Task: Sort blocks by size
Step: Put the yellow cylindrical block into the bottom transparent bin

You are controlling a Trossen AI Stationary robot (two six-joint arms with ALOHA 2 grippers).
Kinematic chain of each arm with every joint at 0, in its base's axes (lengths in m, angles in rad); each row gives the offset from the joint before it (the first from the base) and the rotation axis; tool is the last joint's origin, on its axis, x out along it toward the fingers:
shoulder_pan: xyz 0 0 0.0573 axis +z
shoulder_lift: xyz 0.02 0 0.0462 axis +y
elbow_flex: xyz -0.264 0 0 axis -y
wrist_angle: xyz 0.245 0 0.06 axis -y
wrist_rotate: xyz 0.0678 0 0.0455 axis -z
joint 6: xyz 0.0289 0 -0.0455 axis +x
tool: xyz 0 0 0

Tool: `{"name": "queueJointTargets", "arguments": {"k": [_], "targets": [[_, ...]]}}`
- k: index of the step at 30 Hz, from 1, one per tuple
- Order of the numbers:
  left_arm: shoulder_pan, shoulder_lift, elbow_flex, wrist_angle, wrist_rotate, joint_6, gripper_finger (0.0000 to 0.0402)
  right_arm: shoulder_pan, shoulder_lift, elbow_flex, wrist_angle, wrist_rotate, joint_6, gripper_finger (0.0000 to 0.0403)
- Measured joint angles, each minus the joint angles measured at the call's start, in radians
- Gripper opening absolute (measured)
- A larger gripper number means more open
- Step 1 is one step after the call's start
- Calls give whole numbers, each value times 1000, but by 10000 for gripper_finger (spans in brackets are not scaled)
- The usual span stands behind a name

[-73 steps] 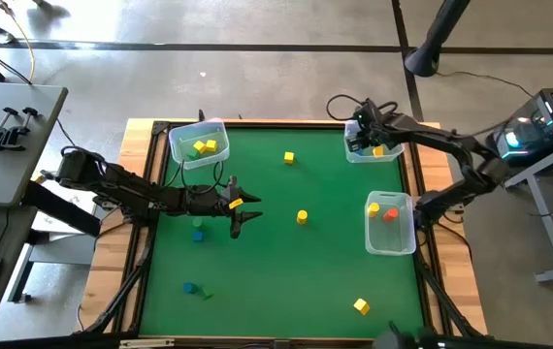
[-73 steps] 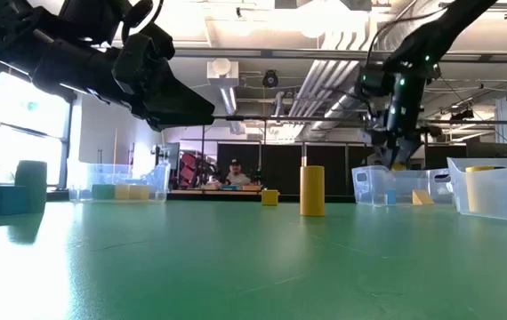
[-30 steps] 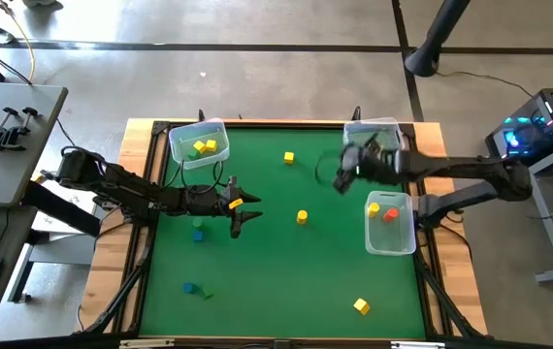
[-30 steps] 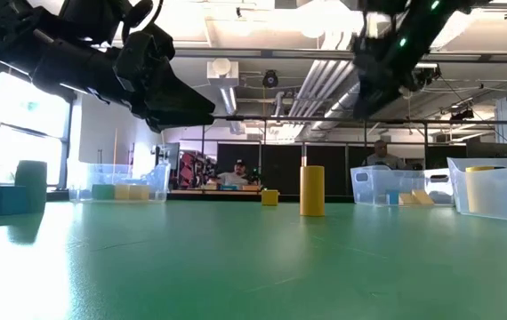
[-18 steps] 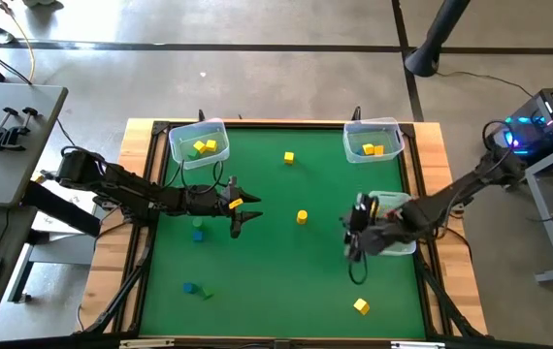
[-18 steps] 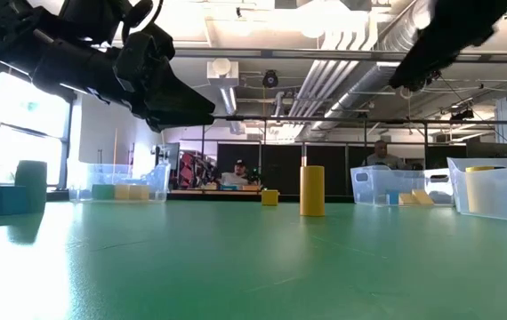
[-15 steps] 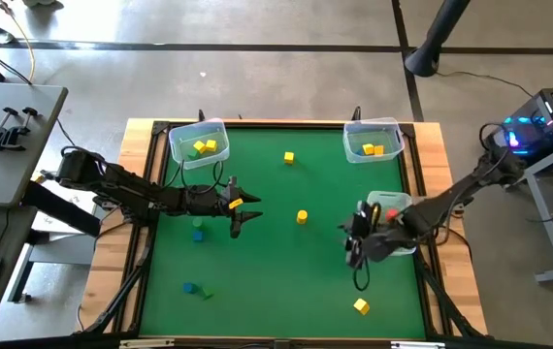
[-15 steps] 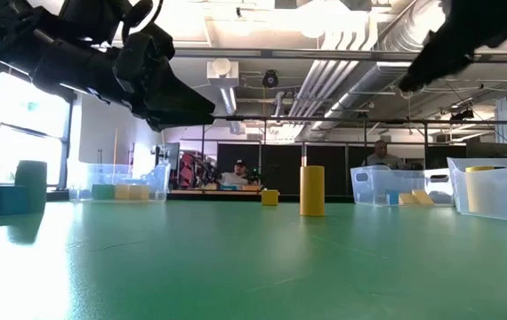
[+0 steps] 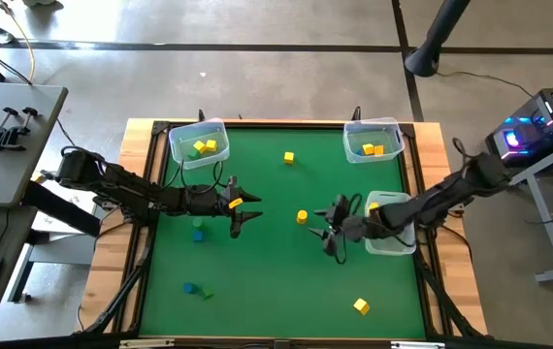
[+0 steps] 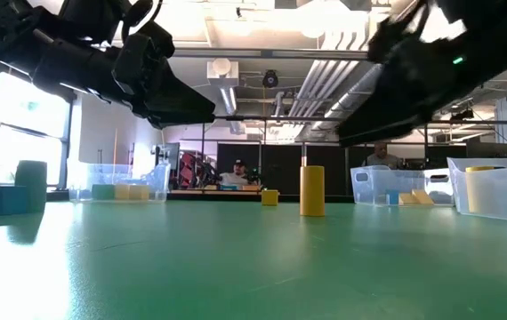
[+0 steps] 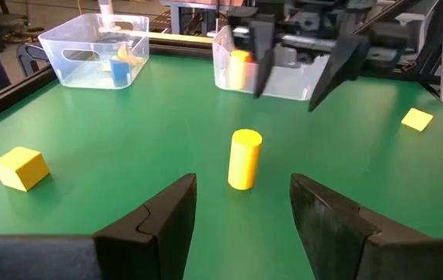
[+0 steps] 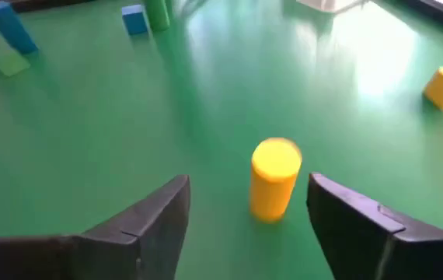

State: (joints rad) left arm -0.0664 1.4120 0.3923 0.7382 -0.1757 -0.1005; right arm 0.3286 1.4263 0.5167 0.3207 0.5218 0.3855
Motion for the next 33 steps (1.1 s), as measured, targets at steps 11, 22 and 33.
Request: {"name": "queueJointTargets", "arguments": {"k": [11,22,33], "targets": [[-1,0,0,-7,0,-26,195,-185,197,0,243,-220,-107,267],[-1,0,0,-5,0,-29,195,-186,330,64,311,-182,-177,186],[-1,0,0,-7,0,-29,195,-54,185,231,-229,-5,29,120]]}}
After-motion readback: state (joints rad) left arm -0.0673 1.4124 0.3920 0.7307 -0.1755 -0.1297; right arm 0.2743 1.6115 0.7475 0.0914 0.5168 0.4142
